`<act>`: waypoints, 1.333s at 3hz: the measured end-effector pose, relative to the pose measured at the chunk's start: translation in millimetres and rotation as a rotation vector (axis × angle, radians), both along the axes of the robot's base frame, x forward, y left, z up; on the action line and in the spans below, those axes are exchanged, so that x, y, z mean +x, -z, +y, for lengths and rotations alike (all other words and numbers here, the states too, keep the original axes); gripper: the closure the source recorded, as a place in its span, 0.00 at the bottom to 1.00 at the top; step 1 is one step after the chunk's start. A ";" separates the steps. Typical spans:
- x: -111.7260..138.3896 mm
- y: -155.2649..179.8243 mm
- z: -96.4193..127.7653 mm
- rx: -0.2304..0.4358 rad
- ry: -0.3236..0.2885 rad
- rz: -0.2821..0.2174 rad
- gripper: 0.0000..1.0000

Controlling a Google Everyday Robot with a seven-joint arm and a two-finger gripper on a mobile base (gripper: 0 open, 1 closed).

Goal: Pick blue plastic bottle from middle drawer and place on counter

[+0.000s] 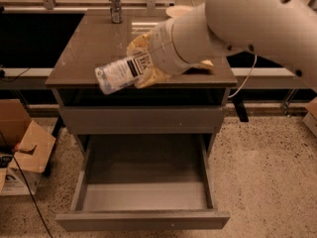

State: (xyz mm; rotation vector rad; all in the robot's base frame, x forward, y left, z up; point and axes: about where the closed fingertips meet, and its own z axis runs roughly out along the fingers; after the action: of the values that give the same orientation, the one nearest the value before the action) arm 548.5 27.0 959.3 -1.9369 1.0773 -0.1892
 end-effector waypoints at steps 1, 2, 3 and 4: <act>24.6 -21.6 11.3 0.004 0.021 -0.012 1.00; 50.8 -31.6 20.9 -0.001 0.040 -0.005 1.00; 77.7 -28.6 27.7 -0.006 0.057 0.026 1.00; 104.5 -20.1 34.4 -0.014 0.072 0.068 0.87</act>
Offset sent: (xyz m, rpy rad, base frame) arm 0.0853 0.0307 0.0411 -0.0051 0.0077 -0.0652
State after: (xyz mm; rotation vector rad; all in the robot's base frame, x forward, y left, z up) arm 653.0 61.4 979.3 -1.9304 1.1948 -0.1726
